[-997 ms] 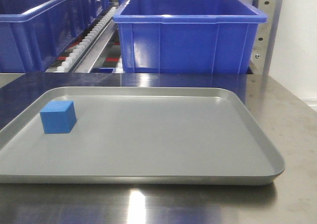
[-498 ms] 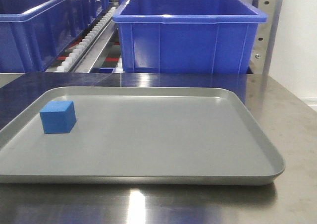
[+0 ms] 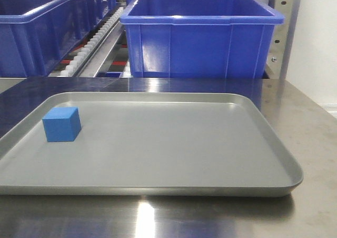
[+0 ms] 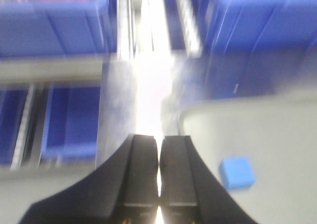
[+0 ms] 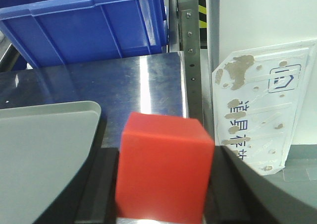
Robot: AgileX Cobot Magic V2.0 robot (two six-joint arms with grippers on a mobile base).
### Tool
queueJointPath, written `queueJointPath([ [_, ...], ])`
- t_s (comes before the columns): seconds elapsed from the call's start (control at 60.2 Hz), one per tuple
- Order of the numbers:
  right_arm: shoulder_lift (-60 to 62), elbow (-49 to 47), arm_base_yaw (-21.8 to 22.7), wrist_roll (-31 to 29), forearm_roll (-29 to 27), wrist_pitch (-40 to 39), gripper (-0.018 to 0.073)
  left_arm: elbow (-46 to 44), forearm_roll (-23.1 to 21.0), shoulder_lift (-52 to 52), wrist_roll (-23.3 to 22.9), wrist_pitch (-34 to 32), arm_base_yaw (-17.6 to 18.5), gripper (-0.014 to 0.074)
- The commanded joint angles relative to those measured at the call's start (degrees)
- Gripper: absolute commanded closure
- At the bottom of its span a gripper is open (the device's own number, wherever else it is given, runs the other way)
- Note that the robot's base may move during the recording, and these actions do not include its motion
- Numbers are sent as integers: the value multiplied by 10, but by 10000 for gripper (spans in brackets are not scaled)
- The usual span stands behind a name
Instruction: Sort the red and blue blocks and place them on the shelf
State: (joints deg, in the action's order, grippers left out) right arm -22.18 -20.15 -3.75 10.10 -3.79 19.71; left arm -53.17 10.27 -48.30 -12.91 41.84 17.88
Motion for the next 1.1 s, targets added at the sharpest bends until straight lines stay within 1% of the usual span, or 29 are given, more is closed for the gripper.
queueJointPath([
  [0.0, -2, -16, 4, -1, -1, -55, 498, -41, 5, -27, 1, 8, 5, 460],
  [0.083, -2, -16, 4, -1, -1, -55, 498, -41, -3, -47, 1, -8, 5, 460],
  [0.349, -2, -16, 4, -1, -1, -55, 498, -41, -3, -91, 1, 6, 5, 460],
  [0.482, -2, -16, 4, -1, -1, -55, 498, -41, -3, -93, 1, 18, 5, 460],
  [0.681, -2, -16, 4, -1, -1, -55, 498, -41, -3, -93, 1, -3, 5, 460],
  [0.847, -2, -16, 4, -1, -1, -55, 498, -41, -3, -98, 2, -5, 5, 460],
  [0.947, -2, -16, 4, -1, -1, -55, 498, -41, -3, -104, 14, -32, 5, 460],
  [1.03, -2, -16, 4, -1, -1, -55, 498, -41, -5, -110, 14, -62, 5, 460],
  [1.08, -2, -16, 4, -1, -1, -55, 498, -41, -8, -110, 14, -66, 5, 458],
])
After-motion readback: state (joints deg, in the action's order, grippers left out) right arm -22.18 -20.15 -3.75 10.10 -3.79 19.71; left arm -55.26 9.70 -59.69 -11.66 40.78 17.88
